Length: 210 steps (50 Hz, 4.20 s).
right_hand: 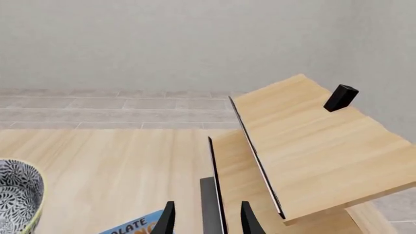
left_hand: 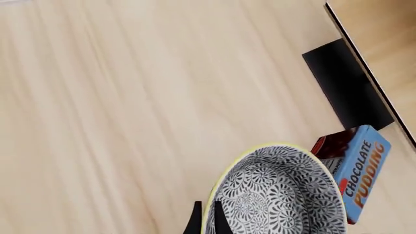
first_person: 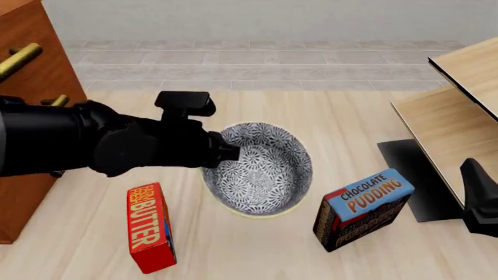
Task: Close the top drawer of the cabinet and put the bowl on top of it.
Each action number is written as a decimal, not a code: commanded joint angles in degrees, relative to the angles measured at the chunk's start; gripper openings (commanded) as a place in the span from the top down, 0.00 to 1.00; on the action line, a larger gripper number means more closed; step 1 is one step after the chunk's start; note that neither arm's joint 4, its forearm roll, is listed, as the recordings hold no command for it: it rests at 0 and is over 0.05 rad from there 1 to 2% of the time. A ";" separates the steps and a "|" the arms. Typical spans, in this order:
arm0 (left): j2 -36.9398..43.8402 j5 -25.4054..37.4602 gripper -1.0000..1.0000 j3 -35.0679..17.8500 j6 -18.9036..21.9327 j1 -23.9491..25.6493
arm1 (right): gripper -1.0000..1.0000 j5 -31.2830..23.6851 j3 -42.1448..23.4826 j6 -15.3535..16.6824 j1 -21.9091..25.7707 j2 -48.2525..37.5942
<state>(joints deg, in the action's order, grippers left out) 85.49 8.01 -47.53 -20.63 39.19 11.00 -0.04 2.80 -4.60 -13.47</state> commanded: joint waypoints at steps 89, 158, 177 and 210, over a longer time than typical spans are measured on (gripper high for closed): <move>-22.24 31.69 1.00 -15.04 -8.14 -26.48 | 0.00 -2.06 -0.01 0.57 0.49 2.74; -14.97 61.87 1.00 -58.31 -15.55 -51.84 | 0.00 -1.08 0.00 0.28 0.43 1.53; -11.99 61.89 1.00 -63.78 -16.86 -64.20 | 0.00 -1.10 0.00 0.09 0.37 1.56; -3.92 61.88 1.00 -64.10 -19.72 -77.22 | 0.00 -1.42 0.00 0.20 -0.06 1.90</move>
<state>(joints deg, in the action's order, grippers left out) 79.42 69.90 -111.79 -40.68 -35.20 9.44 -0.04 2.98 -4.55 -11.45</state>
